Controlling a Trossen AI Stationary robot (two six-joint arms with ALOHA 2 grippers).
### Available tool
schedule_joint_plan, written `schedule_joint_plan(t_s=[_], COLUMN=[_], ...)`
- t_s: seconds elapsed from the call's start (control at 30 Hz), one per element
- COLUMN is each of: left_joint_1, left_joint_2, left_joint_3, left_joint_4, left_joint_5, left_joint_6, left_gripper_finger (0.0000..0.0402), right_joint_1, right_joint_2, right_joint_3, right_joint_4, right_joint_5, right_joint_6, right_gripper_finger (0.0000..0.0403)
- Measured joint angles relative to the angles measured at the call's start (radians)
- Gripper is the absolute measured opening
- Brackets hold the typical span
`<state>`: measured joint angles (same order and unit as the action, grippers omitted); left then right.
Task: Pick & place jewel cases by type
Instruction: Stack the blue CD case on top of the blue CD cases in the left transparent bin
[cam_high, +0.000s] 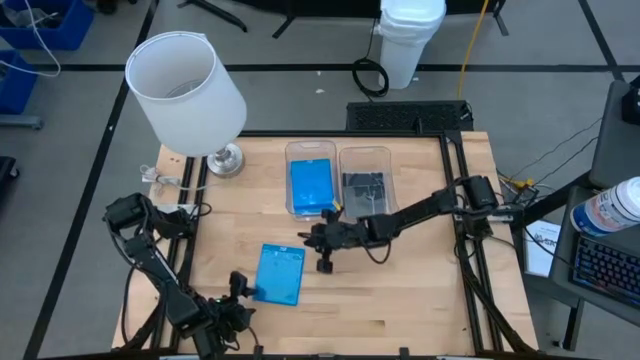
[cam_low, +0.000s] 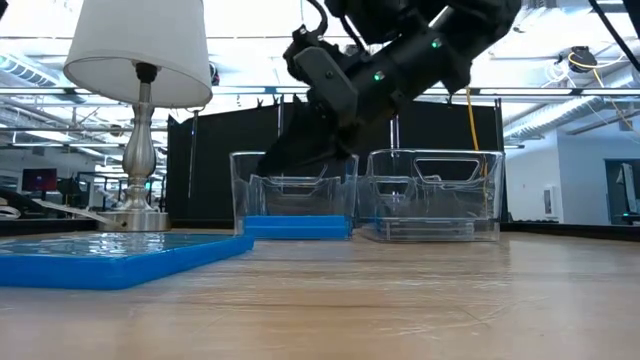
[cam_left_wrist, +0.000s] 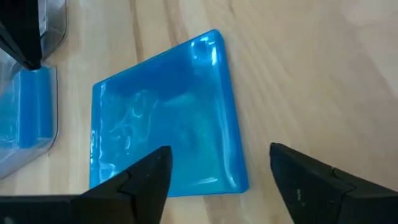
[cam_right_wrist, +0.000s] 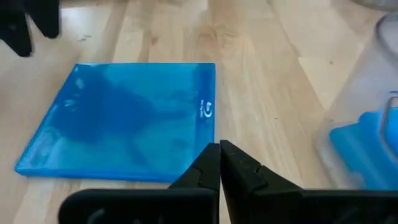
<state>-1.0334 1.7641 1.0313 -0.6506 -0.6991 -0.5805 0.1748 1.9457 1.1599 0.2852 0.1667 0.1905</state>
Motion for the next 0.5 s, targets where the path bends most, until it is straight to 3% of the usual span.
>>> schedule_joint_plan(t_s=[0.27, 0.5], left_joint_1=[0.035, 0.065], left_joint_2=[0.000, 0.000], left_joint_3=[-0.070, -0.149], left_joint_4=[-0.005, 0.027], left_joint_5=[0.022, 0.032], left_joint_6=[0.025, -0.022], left_gripper_finger=[0.0314, 0.0321], right_joint_1=[-0.034, -0.034], right_joint_2=[0.048, 0.110], right_joint_3=[0.004, 0.003], right_joint_4=[0.027, 0.052], right_joint_5=[-0.095, -0.090], right_joint_6=[0.008, 0.008], right_gripper_finger=[0.0001, 0.0001])
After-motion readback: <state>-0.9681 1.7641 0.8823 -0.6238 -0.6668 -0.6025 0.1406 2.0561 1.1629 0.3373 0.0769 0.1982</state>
